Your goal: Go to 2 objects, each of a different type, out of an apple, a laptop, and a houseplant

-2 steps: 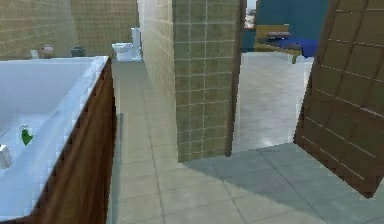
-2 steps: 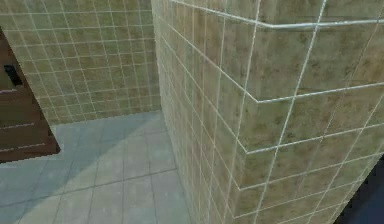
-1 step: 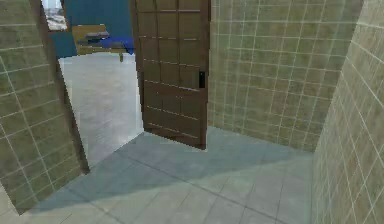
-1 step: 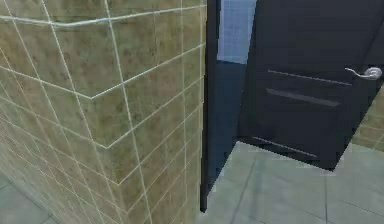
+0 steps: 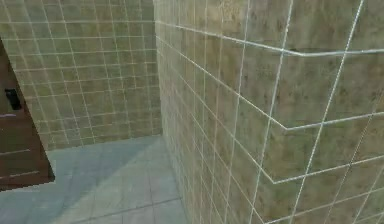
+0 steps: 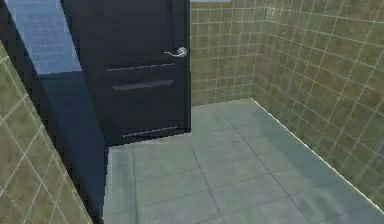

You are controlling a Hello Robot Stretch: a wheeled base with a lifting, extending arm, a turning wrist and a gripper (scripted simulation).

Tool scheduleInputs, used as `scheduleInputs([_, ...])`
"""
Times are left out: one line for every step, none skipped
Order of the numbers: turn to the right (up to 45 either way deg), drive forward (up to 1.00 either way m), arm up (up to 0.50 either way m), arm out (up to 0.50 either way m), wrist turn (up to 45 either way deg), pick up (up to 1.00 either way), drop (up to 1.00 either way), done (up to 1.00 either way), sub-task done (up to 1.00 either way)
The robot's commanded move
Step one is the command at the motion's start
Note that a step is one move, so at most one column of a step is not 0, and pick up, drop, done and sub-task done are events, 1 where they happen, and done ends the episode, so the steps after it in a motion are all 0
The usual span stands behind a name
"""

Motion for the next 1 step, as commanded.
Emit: scheduleInputs([45.0, 0.0, 0.0, 0.0, 0.0, 0.0, 0.0, 0.0, 0.0])
